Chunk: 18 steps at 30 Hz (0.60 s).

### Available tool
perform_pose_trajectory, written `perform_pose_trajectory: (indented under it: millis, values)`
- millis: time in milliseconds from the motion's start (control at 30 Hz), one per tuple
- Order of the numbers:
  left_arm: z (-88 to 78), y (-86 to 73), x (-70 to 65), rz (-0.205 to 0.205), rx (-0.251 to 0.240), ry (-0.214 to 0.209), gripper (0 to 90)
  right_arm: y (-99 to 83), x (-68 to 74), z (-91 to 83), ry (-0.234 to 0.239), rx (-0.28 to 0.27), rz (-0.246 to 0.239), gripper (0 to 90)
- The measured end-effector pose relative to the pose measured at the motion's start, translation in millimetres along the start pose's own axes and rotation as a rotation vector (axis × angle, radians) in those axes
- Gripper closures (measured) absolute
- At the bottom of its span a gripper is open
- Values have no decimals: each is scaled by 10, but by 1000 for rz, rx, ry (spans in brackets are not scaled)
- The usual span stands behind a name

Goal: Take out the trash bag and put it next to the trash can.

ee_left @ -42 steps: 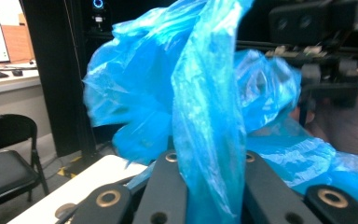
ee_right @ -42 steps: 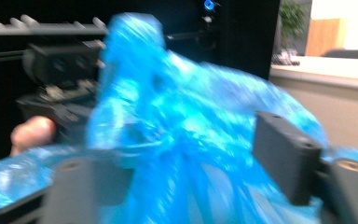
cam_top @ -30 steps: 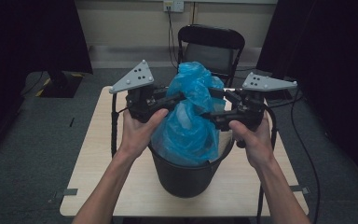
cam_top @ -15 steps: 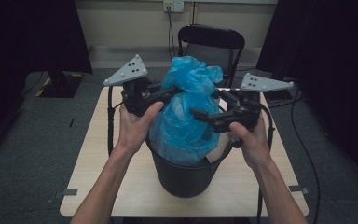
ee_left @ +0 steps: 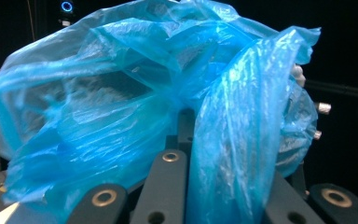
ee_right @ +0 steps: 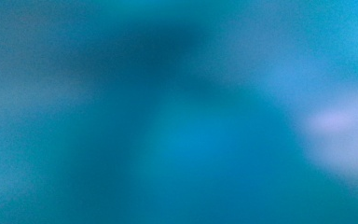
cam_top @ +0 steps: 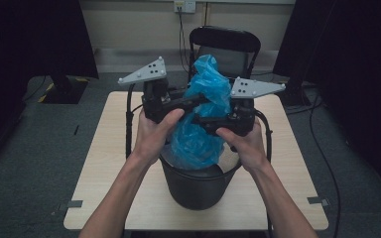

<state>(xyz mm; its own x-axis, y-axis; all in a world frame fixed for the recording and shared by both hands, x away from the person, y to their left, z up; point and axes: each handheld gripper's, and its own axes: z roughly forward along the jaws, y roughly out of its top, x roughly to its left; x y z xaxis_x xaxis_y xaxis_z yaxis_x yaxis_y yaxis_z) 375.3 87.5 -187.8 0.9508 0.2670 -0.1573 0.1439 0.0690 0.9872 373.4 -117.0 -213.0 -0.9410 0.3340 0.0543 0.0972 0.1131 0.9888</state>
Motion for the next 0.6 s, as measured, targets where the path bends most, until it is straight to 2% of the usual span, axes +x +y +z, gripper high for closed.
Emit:
perform_pose_trajectory:
  millis: [33, 67, 100, 133, 200, 233, 267, 300, 333, 367, 467, 533, 600]
  values:
    - [-11, 4, 10, 4, 5, -8, 854, 0, -4, 2, 13, 3, 1, 608]
    - [-11, 4, 10, 4, 5, -8, 842, 0, -4, 2, 13, 3, 1, 608]
    - [-49, 16, 8, 13, 13, 0, 825, -4, -12, 2, 38, 8, 5, 687]
    - [-71, 22, 1, 16, 17, 2, 818, -6, -10, -9, 35, 8, 1, 724]
    - [-111, 36, -17, 50, 36, 47, 783, -14, -18, -44, 40, 15, -1, 755]
    - [-111, 36, -17, 50, 36, 47, 770, -16, -20, -60, 39, 11, -4, 792]
    - [-119, 38, -14, 50, 39, 43, 770, -16, -20, -60, 39, 11, -4, 792]
    - [-124, 37, -6, 40, 37, 30, 701, -8, -31, -80, 48, -15, 17, 842]
    - [-131, 42, -24, 45, 42, 69, 606, 1, -36, -79, 41, -25, 17, 854]
    - [-145, 41, -40, 51, 47, 79, 504, 7, -39, -77, 38, -25, 19, 864]
    - [-203, 52, -59, 87, 56, 131, 272, 34, -77, -96, 15, -16, 29, 872]
    - [-260, 54, -59, 81, 44, 131, 163, 74, -114, -147, -6, -25, 35, 874]
    - [-303, 45, -68, 96, 37, 115, 129, 125, -134, -199, -17, -36, 34, 874]
